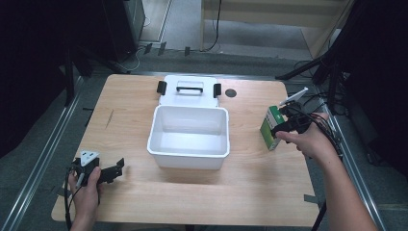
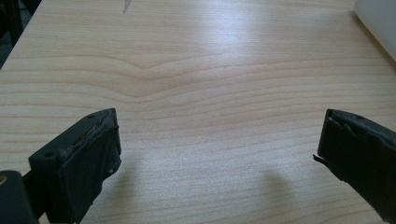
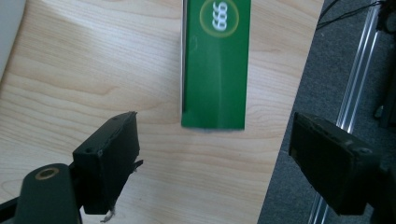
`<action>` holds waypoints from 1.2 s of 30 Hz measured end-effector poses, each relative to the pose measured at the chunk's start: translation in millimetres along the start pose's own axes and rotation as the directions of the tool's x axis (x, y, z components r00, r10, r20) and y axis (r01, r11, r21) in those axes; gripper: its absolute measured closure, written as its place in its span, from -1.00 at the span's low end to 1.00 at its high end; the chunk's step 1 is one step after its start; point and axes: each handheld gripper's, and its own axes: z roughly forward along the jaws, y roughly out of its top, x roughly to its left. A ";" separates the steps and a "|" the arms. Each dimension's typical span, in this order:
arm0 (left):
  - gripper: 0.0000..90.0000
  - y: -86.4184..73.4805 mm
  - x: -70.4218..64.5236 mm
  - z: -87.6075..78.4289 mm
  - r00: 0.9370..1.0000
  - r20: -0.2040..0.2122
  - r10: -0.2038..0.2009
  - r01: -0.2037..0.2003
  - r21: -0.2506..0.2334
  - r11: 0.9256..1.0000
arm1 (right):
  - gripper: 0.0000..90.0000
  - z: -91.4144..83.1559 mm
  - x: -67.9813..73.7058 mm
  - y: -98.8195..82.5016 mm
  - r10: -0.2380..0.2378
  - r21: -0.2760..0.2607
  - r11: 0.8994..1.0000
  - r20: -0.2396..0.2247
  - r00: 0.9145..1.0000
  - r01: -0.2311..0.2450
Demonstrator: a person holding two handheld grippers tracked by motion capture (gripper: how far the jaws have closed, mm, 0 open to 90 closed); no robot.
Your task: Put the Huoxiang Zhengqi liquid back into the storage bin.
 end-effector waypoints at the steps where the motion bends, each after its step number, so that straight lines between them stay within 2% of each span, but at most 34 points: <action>1: -1.00 0.2 0.3 0.0 1.000 0.000 0.000 0.000 0.001 1.000 | -0.63 1.1 -0.6 4.0 0.004 0.011 1.000 -0.013 1.000 -0.003; 10: -1.00 0.3 1.3 0.0 1.000 0.004 -0.006 0.006 0.000 1.000 | -0.46 10.5 -0.9 21.5 0.032 0.033 0.999 -0.059 0.998 -0.030; 13: -1.00 0.3 1.7 0.1 1.000 0.006 -0.010 0.010 -0.002 1.000 | -0.39 12.9 -1.2 26.7 0.048 0.044 0.998 -0.042 0.998 -0.046; 17: -1.00 0.4 1.9 0.2 1.000 0.006 -0.009 0.009 -0.002 1.000 | -0.29 12.8 -2.5 31.4 0.063 0.048 0.997 -0.048 0.997 -0.060; 18: -1.00 0.4 2.2 0.2 1.000 0.006 -0.010 0.011 -0.003 1.000 | -0.15 12.4 -4.3 34.5 0.082 0.051 0.996 -0.065 0.995 -0.078; 23: -1.00 0.4 2.3 0.3 1.000 0.006 -0.011 0.011 -0.003 1.000 | -0.02 16.4 -6.1 39.4 0.081 0.075 0.994 -0.105 0.991 -0.073; 27: -1.00 0.4 2.4 0.2 1.000 0.007 -0.012 0.012 -0.003 1.000 | 0.01 22.2 -2.9 41.2 0.072 0.090 0.994 -0.088 0.994 -0.064; 30: -1.00 0.4 2.4 0.1 1.000 0.007 -0.012 0.012 -0.003 1.000 | 0.13 25.7 -2.6 43.3 0.089 0.088 0.993 -0.061 0.994 -0.083; 36: -1.00 0.4 2.4 0.1 1.000 0.006 -0.012 0.012 -0.004 1.000 | 0.35 32.1 1.6 45.6 0.104 0.101 0.990 -0.042 0.994 -0.099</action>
